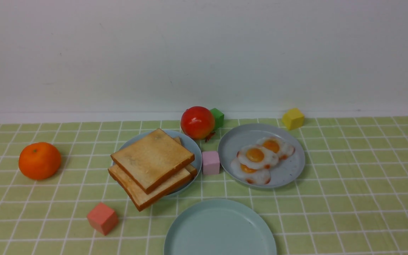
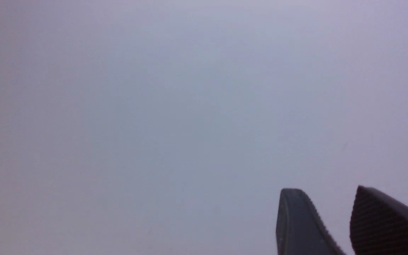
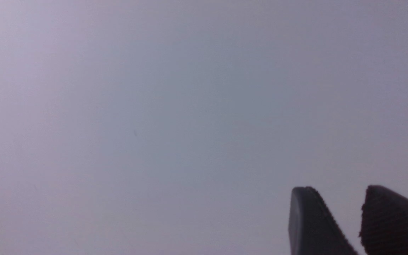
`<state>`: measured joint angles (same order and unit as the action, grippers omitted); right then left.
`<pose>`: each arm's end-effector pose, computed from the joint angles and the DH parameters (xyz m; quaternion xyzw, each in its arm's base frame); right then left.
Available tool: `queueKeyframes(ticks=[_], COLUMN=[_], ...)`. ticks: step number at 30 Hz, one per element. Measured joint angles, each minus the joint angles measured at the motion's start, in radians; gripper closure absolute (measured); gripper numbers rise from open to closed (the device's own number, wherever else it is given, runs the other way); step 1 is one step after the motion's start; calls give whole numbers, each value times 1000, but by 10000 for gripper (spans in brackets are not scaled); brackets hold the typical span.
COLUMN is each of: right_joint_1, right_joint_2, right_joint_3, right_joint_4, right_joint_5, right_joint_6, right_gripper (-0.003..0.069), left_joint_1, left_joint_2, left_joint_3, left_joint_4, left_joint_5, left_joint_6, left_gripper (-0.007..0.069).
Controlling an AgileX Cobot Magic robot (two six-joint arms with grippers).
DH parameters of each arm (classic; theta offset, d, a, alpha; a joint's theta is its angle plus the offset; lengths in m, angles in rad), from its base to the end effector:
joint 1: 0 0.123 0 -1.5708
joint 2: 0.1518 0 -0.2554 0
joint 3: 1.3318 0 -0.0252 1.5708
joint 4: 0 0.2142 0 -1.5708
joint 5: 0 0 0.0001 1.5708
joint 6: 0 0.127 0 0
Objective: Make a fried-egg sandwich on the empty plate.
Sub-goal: Use the left arm to grab a slice of bread
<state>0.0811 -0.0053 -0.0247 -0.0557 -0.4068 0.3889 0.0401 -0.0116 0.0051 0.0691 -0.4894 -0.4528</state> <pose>0.0667 0.0082 0.2737 0.0545 0.4972 0.1854 0.8459 0.0642 -0.0015 0.2735 -0.0877 0.4664 -0.1616 0.8652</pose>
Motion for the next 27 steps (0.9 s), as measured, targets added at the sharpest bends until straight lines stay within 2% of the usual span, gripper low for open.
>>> queueKeyframes(ticks=[2,5,6,7,8,9,11,12,13,14,16,20,22,24,27], right_joint_1=[0,0,0,0,0,0,0,0,0,0,0,0,1,28,91], right_joint_2=[51,188,198,280,290,404,484,494,573,583,702,833,858,904,943], right_joint_3=[-107,-309,-324,-467,-467,-643,-758,-783,-861,-871,-963,-991,-991,-983,-963], right_joint_4=[12,20,20,20,20,23,23,23,23,23,21,2,6,38,109], right_joint_5=[9,77,77,153,164,294,423,457,588,588,770,979,1033,1113,1159], right_joint_6=[12,24,24,25,25,25,25,25,25,25,25,-9,-15,-24,-70], right_gripper=[418,418,418,418,418,418,418,418,418,418,418,418,418,418,418], left_joint_1=[0,0,0,0,0,0,0,0,0,0,0,0,0,0,0], left_joint_2=[1,85,85,171,182,287,374,396,473,484,616,786,835,944,1055], left_joint_3=[-89,-331,-348,-482,-499,-673,-764,-786,-853,-853,-901,-903,-903,-903,-903], left_joint_4=[-9,-12,-13,-14,-14,-16,-16,-16,-11,-10,21,64,53,-19,-174], left_joint_5=[8,152,166,320,320,567,749,770,920,936,1089,1227,1259,1308,1317], left_joint_6=[-61,-161,-169,-254,-254,-366,-422,-426,-451,-453,-457,-433,-425,-362,-200], left_gripper=[387,387,387,387,387,387,387,387,387,387,387,387,387,387,387])
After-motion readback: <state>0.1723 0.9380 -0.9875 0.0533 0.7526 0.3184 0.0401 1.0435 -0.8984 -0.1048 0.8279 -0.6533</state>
